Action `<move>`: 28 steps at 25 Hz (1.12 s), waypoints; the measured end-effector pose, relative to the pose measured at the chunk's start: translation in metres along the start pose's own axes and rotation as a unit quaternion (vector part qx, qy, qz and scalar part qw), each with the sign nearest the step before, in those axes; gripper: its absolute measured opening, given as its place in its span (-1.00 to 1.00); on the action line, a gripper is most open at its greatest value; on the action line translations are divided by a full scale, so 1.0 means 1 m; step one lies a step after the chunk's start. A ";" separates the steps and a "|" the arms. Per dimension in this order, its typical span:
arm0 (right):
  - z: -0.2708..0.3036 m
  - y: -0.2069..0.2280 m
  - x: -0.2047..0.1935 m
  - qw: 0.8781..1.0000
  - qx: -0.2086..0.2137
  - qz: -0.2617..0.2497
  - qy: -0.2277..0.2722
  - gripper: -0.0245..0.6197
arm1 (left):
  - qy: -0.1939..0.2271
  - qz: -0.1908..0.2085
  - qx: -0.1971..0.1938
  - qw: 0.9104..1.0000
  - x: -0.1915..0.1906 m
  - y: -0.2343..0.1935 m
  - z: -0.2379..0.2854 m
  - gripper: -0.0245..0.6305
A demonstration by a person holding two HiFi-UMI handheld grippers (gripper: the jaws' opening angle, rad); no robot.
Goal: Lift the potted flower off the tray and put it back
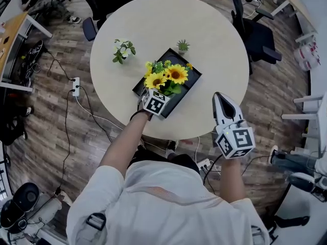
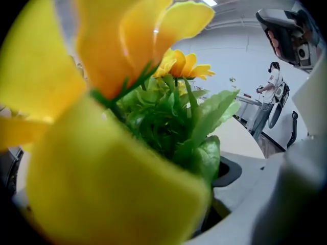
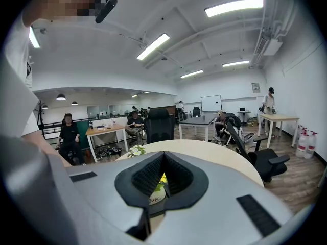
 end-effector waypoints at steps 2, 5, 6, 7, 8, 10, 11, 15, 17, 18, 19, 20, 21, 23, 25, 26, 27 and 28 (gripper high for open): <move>0.002 -0.004 0.002 1.000 0.005 -0.002 0.002 -0.92 | -0.002 0.000 0.005 1.000 -0.003 0.000 -0.003 0.46; 0.002 -0.008 0.004 1.000 0.009 -0.003 0.003 -0.92 | 0.006 -0.007 0.017 1.000 -0.006 0.004 -0.018 0.46; 0.002 -0.010 0.003 1.000 0.010 -0.003 0.003 -0.92 | 0.015 -0.011 0.019 1.000 -0.006 0.007 -0.026 0.46; 0.002 -0.011 0.003 1.000 0.011 -0.002 0.002 -0.92 | 0.025 -0.015 0.020 0.999 -0.006 0.010 -0.037 0.46; 0.002 -0.014 0.002 1.000 0.011 -0.001 0.002 -0.92 | 0.035 -0.019 0.022 0.999 -0.006 0.013 -0.050 0.46; 0.002 -0.019 0.003 1.000 0.014 0.001 0.005 -0.92 | 0.053 -0.035 0.029 0.998 -0.006 0.017 -0.083 0.45; 0.002 -0.021 0.004 1.000 0.015 0.002 0.006 -0.92 | 0.062 -0.044 0.035 0.996 -0.005 0.019 -0.104 0.45; 0.002 -0.029 0.010 1.000 0.019 0.001 0.015 -0.92 | 0.140 -0.065 0.066 0.986 0.016 0.026 -0.193 0.45; 0.001 -0.033 0.013 1.000 0.020 0.004 0.020 -0.92 | 0.191 -0.066 0.079 0.976 0.033 0.029 -0.234 0.43; 0.001 -0.035 0.015 1.000 0.020 0.004 0.023 -0.92 | 0.211 -0.061 0.086 0.972 0.042 0.030 -0.252 0.41; 0.001 -0.038 0.018 0.999 0.021 0.005 0.027 -0.92 | 0.228 -0.053 0.093 0.968 0.051 0.032 -0.268 0.39; 0.001 -0.041 0.021 0.999 0.023 0.005 0.031 -0.92 | 0.242 -0.044 0.101 0.964 0.060 0.035 -0.284 0.36; 0.000 -0.045 0.025 0.999 0.026 0.005 0.035 -0.92 | 0.257 -0.035 0.113 0.959 0.069 0.038 -0.300 0.27; -0.003 -0.053 0.034 0.998 0.031 0.006 0.045 -0.92 | 0.288 -0.017 0.144 0.947 0.083 0.043 -0.333 -0.32; -0.008 -0.062 0.044 0.998 0.036 0.002 0.058 -0.92 | 0.316 -0.006 0.165 0.934 0.096 0.050 -0.362 -0.59; -0.010 -0.066 0.049 0.997 0.038 0.001 0.064 -0.92 | 0.327 -0.006 0.171 0.929 0.101 0.053 -0.373 -0.63; -0.013 -0.071 0.054 0.997 0.041 0.000 0.069 -0.92 | 0.336 -0.008 0.176 0.925 0.105 0.056 -0.384 -0.69; -0.016 -0.075 0.059 0.996 0.043 0.000 0.073 -0.92 | 0.341 -0.010 0.184 0.922 0.108 0.058 -0.393 -0.79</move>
Point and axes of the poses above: the fingertips, and each gripper's own axes: z forward along the fingers, y to its right, x out of its top, the point moved 4 cm from there along -z, backward along the fingers, and after that the axes turned 12 degrees about -x, right-handed, at the moved point
